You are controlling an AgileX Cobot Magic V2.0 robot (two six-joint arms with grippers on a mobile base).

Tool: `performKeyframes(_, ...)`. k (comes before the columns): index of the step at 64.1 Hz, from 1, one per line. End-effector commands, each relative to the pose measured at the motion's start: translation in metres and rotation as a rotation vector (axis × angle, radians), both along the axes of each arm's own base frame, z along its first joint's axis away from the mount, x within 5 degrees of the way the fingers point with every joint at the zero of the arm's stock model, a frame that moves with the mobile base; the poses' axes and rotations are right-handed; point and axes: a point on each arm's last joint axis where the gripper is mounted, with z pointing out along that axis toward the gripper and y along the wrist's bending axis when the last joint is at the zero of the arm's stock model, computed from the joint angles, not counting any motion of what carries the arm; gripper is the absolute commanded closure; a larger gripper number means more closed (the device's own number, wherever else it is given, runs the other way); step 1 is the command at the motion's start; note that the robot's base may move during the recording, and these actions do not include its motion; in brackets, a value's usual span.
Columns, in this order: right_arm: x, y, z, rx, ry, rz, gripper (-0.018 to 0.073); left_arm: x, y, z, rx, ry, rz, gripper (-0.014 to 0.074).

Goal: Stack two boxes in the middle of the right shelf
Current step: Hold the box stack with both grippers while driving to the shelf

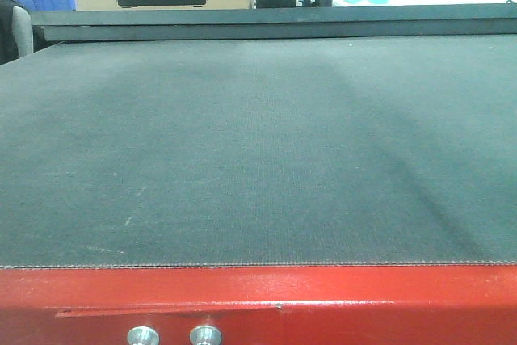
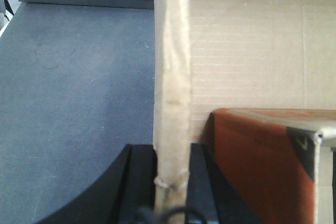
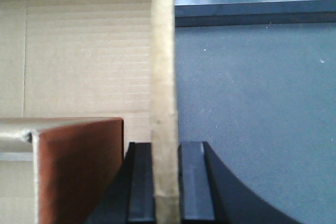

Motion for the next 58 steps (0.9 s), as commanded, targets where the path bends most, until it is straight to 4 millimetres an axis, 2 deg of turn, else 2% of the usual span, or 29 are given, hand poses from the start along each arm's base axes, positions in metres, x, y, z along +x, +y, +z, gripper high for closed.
performKeyframes(1, -0.0048, -0.0009, 0.0143, 0.015, -0.088, 0.014, 0.0721, -0.0062, 0.0010, 0.0134, -0.023, -0.077, -0.023, 0.0707)
performKeyframes(58, -0.0048, -0.0009, 0.0143, 0.015, -0.088, 0.014, 0.0721, -0.0062, 0.0010, 0.0134, -0.023, -0.077, -0.023, 0.0707)
